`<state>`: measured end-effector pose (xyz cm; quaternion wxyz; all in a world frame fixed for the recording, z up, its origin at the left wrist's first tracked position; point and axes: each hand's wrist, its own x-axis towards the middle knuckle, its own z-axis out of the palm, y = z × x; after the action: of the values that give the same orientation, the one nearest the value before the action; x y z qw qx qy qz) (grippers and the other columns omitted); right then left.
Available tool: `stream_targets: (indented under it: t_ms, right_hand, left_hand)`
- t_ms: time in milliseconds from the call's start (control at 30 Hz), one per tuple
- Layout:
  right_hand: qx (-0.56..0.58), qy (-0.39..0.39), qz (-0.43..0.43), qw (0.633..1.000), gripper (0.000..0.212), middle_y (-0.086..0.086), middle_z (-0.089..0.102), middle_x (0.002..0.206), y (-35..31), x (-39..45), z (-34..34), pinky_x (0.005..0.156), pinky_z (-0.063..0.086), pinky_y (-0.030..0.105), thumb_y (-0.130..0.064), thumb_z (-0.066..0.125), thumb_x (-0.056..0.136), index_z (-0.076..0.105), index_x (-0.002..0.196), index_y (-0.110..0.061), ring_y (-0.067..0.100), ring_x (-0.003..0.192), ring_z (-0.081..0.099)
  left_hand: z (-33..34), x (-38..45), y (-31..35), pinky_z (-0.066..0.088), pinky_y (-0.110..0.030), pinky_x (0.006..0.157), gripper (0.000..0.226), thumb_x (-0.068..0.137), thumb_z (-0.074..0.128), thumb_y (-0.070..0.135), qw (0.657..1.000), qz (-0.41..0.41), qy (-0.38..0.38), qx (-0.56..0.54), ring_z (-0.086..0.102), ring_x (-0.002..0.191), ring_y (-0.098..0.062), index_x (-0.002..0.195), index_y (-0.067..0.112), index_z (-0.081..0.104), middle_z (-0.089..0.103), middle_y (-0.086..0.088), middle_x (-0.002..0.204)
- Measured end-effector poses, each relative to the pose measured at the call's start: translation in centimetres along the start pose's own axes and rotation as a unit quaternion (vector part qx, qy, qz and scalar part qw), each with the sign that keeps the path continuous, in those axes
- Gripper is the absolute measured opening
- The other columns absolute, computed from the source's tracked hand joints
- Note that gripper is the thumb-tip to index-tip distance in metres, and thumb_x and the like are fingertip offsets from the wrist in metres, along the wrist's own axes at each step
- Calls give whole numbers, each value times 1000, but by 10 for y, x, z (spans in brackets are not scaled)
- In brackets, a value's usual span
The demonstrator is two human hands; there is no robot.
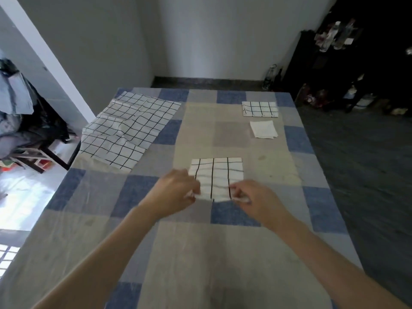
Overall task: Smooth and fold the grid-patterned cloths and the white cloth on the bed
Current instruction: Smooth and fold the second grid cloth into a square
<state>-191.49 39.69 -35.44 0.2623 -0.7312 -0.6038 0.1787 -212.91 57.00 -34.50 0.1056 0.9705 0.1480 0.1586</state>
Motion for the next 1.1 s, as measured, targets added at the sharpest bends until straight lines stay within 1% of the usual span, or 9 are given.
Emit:
stream_targets:
  t_ms: [167,233,333,400,500,633,767,900,1100]
  right_hand:
    - [-50,-89,-6,995,26,-8,65,108,22,-65,86,83,43,20,-19,68,79,57,103,-26,13,99,62]
    - [-62,-87,-25,994,27,-10,66,108,27,-79,107,85,46,21,-24,64,75,48,94,-33,13,97,64]
    - [-83,-62,-46,994,15,-14,68,104,24,-85,112,81,45,18,-34,52,72,44,84,-34,7,91,65]
    - [-78,-63,-45,994,17,-14,68,97,20,-85,109,74,50,19,-32,50,68,44,84,-33,8,84,65]
    - [-32,-62,-5,998,33,-14,67,95,19,-85,107,69,53,22,-21,54,62,45,90,-35,10,82,64]
    - [73,9,58,996,21,-22,66,96,17,-84,102,78,50,20,-28,57,72,52,91,-36,-2,88,62]
    - [177,115,105,972,14,-13,67,75,4,-68,84,69,49,22,-22,75,82,63,77,-26,6,74,64]
    - [226,72,161,958,31,-14,69,86,14,-54,79,77,49,15,-27,83,72,62,95,-27,5,86,66]
    - [223,80,240,941,33,-5,71,76,43,-30,92,68,50,27,-20,77,80,58,106,-26,5,73,66]
  left_hand:
    - [74,-85,17,53,-34,72,11,72,62,26,988,2,-145,-49,54,86,-13,81,28,57,60,9,85]
    - [92,-110,16,49,-32,88,29,68,65,31,981,-21,-183,-65,49,104,-10,95,30,56,58,9,109]
    - [102,-131,9,20,-25,112,70,69,67,46,970,-68,-219,-76,23,137,-4,133,34,41,29,15,150]
    - [103,-134,5,6,-26,117,91,71,63,54,964,-78,-243,-79,5,143,-1,149,34,21,10,19,158]
    - [105,-134,0,4,-29,119,93,75,54,60,962,-73,-256,-62,4,145,-4,153,33,11,8,17,159]
    - [107,-131,-3,23,-29,115,64,81,44,51,967,-110,-200,-110,24,140,-2,143,35,41,32,21,151]
    - [110,-121,-3,37,-27,102,42,82,51,28,960,-179,-109,-187,44,120,0,122,30,66,58,22,127]
    - [110,-107,-6,51,-33,82,29,85,50,49,936,-248,-63,-242,58,91,-6,98,33,69,68,13,91]
    - [108,-81,-8,37,-29,57,11,91,59,32,897,-355,-70,-253,47,64,-12,98,32,50,48,11,63]
